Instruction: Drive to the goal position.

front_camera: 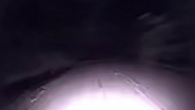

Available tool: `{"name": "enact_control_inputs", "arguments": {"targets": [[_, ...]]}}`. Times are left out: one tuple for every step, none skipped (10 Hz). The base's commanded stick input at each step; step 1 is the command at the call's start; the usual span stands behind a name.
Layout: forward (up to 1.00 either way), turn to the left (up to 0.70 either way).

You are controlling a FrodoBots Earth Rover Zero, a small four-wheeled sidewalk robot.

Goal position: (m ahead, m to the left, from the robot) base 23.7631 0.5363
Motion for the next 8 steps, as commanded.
{"name": "enact_control_inputs", "arguments": {"targets": [[1.0,0.0],[1.0,0.0],[1.0,0.0],[1.0,0.0],[1.0,0.0],[1.0,0.0],[1.0,0.0],[1.0,0.0]]}}
